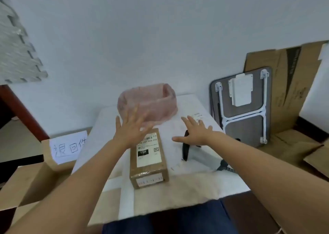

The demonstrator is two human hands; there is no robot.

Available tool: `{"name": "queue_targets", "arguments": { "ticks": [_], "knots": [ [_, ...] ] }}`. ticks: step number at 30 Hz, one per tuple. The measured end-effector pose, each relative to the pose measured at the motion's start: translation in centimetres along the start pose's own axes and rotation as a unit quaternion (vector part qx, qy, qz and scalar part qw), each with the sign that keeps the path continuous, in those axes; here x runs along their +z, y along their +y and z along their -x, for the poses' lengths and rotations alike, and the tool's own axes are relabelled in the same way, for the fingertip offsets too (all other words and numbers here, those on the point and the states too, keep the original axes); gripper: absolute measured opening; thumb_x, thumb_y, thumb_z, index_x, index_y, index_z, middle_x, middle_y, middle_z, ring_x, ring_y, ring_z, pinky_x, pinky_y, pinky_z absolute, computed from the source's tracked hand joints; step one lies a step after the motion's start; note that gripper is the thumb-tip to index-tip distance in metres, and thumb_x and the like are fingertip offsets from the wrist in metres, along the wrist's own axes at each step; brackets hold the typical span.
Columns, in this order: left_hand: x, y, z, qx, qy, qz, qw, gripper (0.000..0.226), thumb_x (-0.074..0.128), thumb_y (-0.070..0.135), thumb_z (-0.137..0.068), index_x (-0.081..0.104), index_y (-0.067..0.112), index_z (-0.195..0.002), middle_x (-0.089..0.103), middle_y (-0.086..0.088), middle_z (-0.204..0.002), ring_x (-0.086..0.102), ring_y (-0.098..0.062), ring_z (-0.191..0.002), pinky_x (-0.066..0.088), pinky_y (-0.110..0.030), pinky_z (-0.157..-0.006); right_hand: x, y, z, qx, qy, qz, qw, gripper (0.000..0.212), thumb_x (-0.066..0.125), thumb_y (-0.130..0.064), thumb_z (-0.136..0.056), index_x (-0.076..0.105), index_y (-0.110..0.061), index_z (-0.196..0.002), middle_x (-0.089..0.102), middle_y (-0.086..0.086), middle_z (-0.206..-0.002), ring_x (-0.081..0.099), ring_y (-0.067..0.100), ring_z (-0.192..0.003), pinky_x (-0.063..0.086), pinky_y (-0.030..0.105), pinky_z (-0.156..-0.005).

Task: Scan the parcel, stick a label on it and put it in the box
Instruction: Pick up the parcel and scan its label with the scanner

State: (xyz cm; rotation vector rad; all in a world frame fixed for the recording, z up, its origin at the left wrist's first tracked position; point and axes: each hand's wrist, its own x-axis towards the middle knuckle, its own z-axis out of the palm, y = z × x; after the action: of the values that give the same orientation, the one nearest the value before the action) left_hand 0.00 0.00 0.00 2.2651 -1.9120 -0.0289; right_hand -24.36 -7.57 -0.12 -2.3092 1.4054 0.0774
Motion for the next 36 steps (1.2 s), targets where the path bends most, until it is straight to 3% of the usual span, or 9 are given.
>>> {"name": "queue_targets", "arguments": {
  "ticks": [7,10,15,19,22,25,27,31,36],
  "knots": [
    [2.9,0.2,4.7,-0.088,0.006,0.121,0.989,0.065,0.025,0.069,-0.092,0.005,0.048,-0.151,-0.022,0.009,-0.162,-0.003,-0.028,-0.151,0.002,-0.061,-0.117,4.4,3.0,3.0,0.063,-0.023,-0.032,0.997,0.13,0.068,-0.071,-0.062,-0.011,-0.019,-0.152,0.01,0.002,-0.162,0.026,0.03,-0.144,0.026,0.053,-0.114],
    [3.5,0.2,6.6,-0.112,0.005,0.218,0.97,0.068,0.027,0.071,-0.09,0.004,0.048,-0.15,-0.019,0.012,-0.162,0.009,-0.024,-0.151,0.013,-0.06,-0.116,5.8,3.2,3.8,0.083,0.02,-0.015,0.996,0.114,0.073,-0.048,-0.074,-0.001,-0.009,-0.152,0.026,0.014,-0.153,0.035,0.035,-0.135,0.036,0.046,-0.107],
    [4.0,1.1,9.4,-0.151,0.004,0.407,0.901,0.07,0.038,0.059,-0.095,0.002,0.041,-0.153,-0.023,0.015,-0.16,0.01,-0.015,-0.15,0.018,-0.042,-0.119,6.9,3.3,4.7,0.102,0.106,-0.043,0.988,0.057,0.06,-0.027,-0.082,0.035,-0.006,-0.129,0.059,0.013,-0.114,0.057,0.033,-0.103,0.043,0.037,-0.077],
    [4.3,1.3,10.2,-0.146,0.007,0.436,0.888,0.072,0.04,0.057,-0.095,0.0,0.042,-0.153,-0.023,0.015,-0.16,0.012,-0.016,-0.15,0.025,-0.039,-0.116,6.5,2.4,5.0,0.108,0.126,-0.136,0.977,0.062,0.06,-0.033,-0.081,0.033,-0.007,-0.131,0.059,0.01,-0.104,0.057,0.031,-0.092,0.043,0.035,-0.071],
    [4.6,1.4,10.3,-0.165,0.008,0.459,0.873,0.074,0.041,0.057,-0.095,-0.001,0.04,-0.153,-0.021,0.015,-0.16,0.011,-0.015,-0.15,0.024,-0.038,-0.115,6.0,0.8,4.9,0.116,0.151,-0.275,0.942,0.056,0.066,-0.033,-0.079,0.042,-0.005,-0.122,0.062,0.009,-0.099,0.062,0.028,-0.087,0.049,0.037,-0.072],
    [4.9,1.2,10.5,-0.183,0.007,0.474,0.862,0.079,0.044,0.059,-0.092,-0.002,0.039,-0.153,-0.019,0.014,-0.161,0.006,-0.014,-0.15,0.019,-0.039,-0.117,5.4,-1.2,5.3,0.124,0.109,-0.506,0.847,0.03,0.067,-0.02,-0.082,0.055,0.002,-0.099,0.055,0.008,-0.069,0.052,0.017,-0.056,0.048,0.028,-0.055],
    [5.2,1.1,10.8,-0.195,-0.001,0.493,0.848,0.084,0.047,0.06,-0.091,-0.003,0.037,-0.154,-0.018,0.014,-0.161,0.006,-0.013,-0.15,0.019,-0.038,-0.118,5.2,-2.5,5.6,0.119,0.06,-0.592,0.795,0.024,0.067,-0.017,-0.086,0.057,0.001,-0.098,0.061,0.012,-0.069,0.057,0.018,-0.056,0.053,0.026,-0.057],
    [5.7,1.5,11.2,-0.209,-0.015,0.514,0.832,0.085,0.047,0.058,-0.093,-0.003,0.03,-0.155,-0.016,0.011,-0.162,0.004,-0.012,-0.15,0.016,-0.037,-0.117,6.6,-4.4,4.8,0.112,0.086,-0.6,0.787,0.028,0.068,-0.024,-0.084,0.061,-0.002,-0.099,0.073,0.021,-0.095,0.072,0.03,-0.079,0.061,0.039,-0.077],
    [5.7,1.8,11.3,-0.207,-0.02,0.538,0.817,0.087,0.051,0.065,-0.085,0.01,0.032,-0.155,-0.007,0.013,-0.163,0.013,-0.012,-0.149,0.023,-0.034,-0.117,7.8,-5.7,4.5,0.106,0.108,-0.608,0.779,0.017,0.067,-0.026,-0.083,0.061,-0.01,-0.086,0.074,0.018,-0.093,0.074,0.032,-0.084,0.061,0.042,-0.081]
  ]
}}
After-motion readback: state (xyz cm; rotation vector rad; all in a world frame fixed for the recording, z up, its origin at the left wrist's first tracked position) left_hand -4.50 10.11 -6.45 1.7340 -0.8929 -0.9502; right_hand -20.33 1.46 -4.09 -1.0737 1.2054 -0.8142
